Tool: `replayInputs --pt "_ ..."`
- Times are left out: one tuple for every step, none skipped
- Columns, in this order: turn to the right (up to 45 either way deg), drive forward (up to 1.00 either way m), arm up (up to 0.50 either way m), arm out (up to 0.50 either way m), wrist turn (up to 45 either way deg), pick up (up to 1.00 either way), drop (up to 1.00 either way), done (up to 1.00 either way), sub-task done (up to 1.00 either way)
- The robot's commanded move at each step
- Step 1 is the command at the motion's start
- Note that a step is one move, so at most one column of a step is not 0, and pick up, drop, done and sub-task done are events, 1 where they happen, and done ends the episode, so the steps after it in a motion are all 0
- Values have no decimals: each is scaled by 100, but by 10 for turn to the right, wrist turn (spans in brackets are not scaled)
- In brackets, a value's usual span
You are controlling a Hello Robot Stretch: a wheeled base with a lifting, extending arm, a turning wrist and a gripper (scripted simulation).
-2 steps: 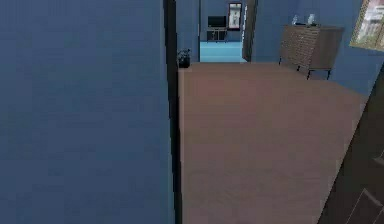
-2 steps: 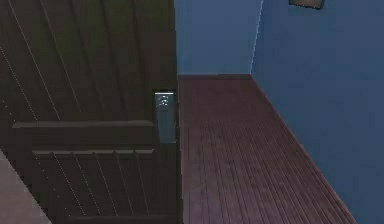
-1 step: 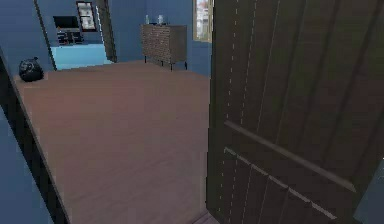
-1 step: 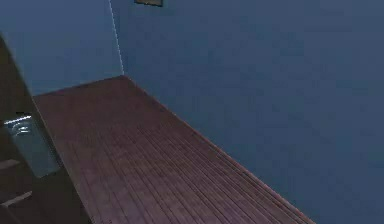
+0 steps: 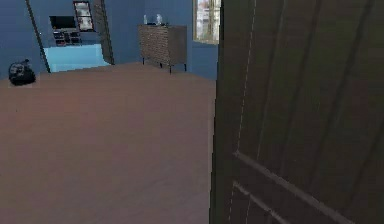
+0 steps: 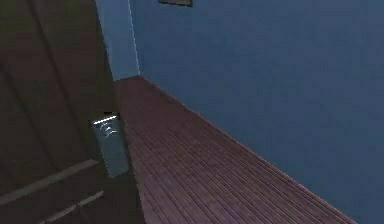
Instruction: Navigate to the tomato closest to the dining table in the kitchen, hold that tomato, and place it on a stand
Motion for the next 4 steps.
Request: replayInputs --pt "-180 0 0 0 0 0 0 0 0" --pt "0 40 0 0 0 0 0 0 0" --pt "-240 0 0 0 0 0 0 0 0" --pt "0 45 0 0 0 0 0 0 0"
